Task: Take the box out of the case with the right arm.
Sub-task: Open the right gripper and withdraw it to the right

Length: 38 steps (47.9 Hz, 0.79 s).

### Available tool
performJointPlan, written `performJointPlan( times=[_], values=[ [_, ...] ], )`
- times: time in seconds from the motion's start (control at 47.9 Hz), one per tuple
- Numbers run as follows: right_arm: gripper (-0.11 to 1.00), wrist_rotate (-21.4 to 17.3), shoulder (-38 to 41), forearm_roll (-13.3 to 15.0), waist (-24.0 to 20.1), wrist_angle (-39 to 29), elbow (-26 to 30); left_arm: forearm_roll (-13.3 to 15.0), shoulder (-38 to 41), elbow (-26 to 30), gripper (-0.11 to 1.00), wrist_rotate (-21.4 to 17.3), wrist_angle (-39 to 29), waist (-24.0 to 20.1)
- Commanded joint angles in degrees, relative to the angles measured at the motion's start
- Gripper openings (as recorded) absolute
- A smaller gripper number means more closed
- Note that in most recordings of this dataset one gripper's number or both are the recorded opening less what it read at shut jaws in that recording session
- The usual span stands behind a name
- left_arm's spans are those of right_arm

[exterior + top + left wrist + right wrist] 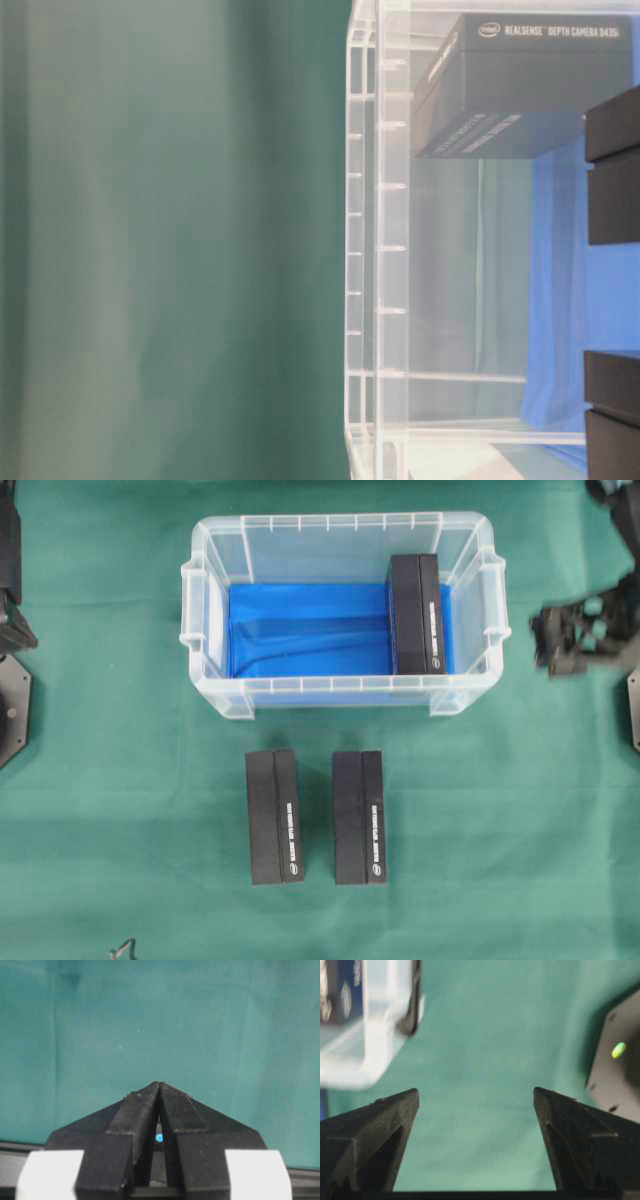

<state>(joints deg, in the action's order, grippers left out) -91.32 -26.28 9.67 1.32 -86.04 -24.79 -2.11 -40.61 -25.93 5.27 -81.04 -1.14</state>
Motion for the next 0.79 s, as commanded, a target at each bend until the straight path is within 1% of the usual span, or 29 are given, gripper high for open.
performJointPlan(
  times=[0.0,0.104,0.209,0.605,0.772],
  values=[
    [0.91,4.0,-0.9,0.3,4.7,0.4,0.5,-0.2,0.1,1.1,0.00,0.0,0.2,-0.2],
    [0.91,7.9,-0.9,0.1,8.2,1.2,0.4,-0.2,0.1,1.1,0.00,0.0,0.2,-0.2],
    [0.91,9.5,-0.9,0.1,9.8,1.8,0.4,-0.2,0.1,1.1,0.00,0.1,0.2,-0.2],
    [0.91,9.2,-0.4,-0.4,10.0,2.7,1.0,-0.2,0.4,1.1,0.00,0.1,0.3,-0.2],
    [0.91,9.2,1.8,-0.5,10.1,4.3,2.4,-0.2,0.4,1.1,0.00,0.1,0.3,-0.2]
  ],
)
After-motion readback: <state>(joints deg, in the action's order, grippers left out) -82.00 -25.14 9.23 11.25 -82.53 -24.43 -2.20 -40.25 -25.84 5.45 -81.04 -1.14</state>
